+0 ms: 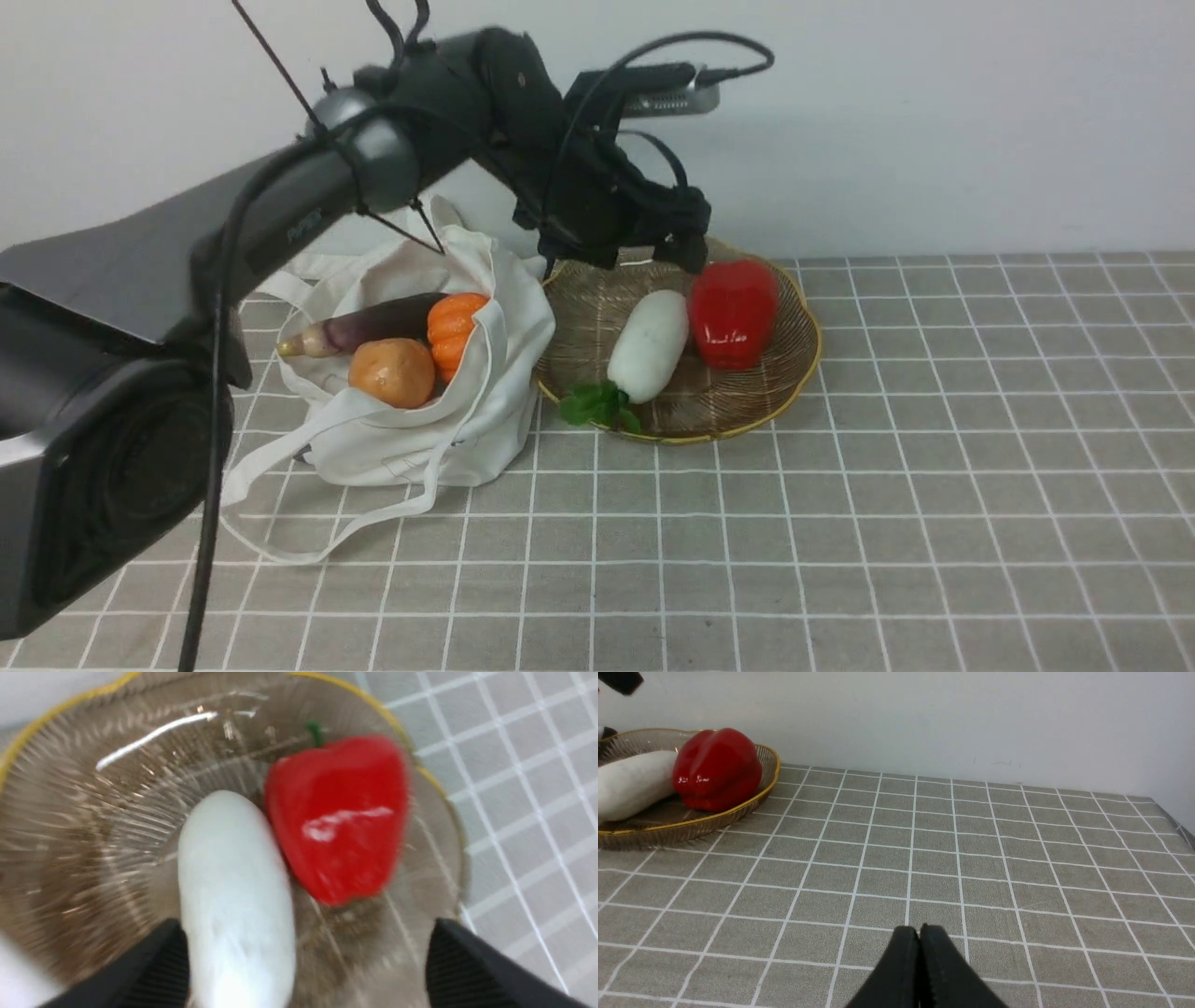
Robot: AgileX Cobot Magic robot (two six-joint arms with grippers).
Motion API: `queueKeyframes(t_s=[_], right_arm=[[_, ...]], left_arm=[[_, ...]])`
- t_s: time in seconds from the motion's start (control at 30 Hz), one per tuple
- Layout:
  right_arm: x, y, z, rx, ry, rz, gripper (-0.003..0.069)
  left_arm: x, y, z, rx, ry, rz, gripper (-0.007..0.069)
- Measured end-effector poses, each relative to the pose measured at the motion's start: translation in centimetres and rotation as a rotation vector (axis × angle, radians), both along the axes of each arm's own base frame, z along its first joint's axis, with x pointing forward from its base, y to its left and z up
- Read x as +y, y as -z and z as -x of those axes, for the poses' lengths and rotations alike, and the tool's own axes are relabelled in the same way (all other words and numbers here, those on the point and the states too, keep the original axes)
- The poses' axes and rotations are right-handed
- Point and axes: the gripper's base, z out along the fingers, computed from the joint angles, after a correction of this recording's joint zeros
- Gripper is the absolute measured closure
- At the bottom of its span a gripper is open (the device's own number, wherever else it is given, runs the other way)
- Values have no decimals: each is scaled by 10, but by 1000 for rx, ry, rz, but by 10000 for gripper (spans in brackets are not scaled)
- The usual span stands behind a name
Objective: Take vegetables from bag on grey coffee tablecloth place on plate.
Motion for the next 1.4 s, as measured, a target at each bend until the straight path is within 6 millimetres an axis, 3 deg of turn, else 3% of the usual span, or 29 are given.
queueKeyframes(t_s=[0.1, 0.13, 0.17, 0.2, 0.27, 0.43, 0.57, 0.63, 0.67, 0.83, 0.87, 0.97, 1.07, 1.1, 1.13, 1.17, 1.2, 1.27, 1.4], right_arm=[[0, 0, 0, 0, 0, 0, 673], [0, 0, 0, 0, 0, 0, 673], [0, 0, 0, 0, 0, 0, 673], [0, 0, 0, 0, 0, 0, 673], [0, 0, 0, 0, 0, 0, 673], [0, 0, 0, 0, 0, 0, 673], [0, 0, 0, 0, 0, 0, 673], [0, 0, 0, 0, 0, 0, 673], [0, 0, 0, 0, 0, 0, 673], [0, 0, 0, 0, 0, 0, 673], [0, 0, 0, 0, 0, 0, 673], [0, 0, 0, 0, 0, 0, 673], [0, 0, 0, 0, 0, 0, 673], [0, 0, 0, 0, 0, 0, 673], [0, 0, 0, 0, 0, 0, 673], [0, 0, 0, 0, 0, 0, 673], [0, 0, 0, 0, 0, 0, 673], [0, 0, 0, 0, 0, 0, 673], [0, 0, 0, 0, 0, 0, 673]], left_arm=[[16, -54, 17, -48, 33, -97, 274], [19, -66, 20, -70, 33, -120, 342], [21, -71, 23, -71, 35, -128, 359], [29, -94, 30, -122, 26, -165, 478], [39, -119, 39, -191, 12, -196, 579], [60, -159, 70, -265, -18, -230, 629], [71, -165, 95, -241, -15, -242, 629], [82, -163, 122, -199, -6, -260, 629], [83, -159, 124, -184, -3, -266, 629], [113, -131, 197, -60, 22, -300, 629], [115, -134, 200, -71, 20, -295, 629], [128, -100, 251, -43, 26, -198, 629], [136, -78, 282, -109, -7, -77, 629], [139, -60, 293, -127, -35, -21, 629], [140, -63, 294, -151, -40, -10, 629], [145, -40, 305, -191, -87, 54, 629], [146, -40, 307, -221, -99, 71, 629], [155, -13, 317, -305, -168, 123, 629], [164, 20, 327, -347, -221, 135, 629]])
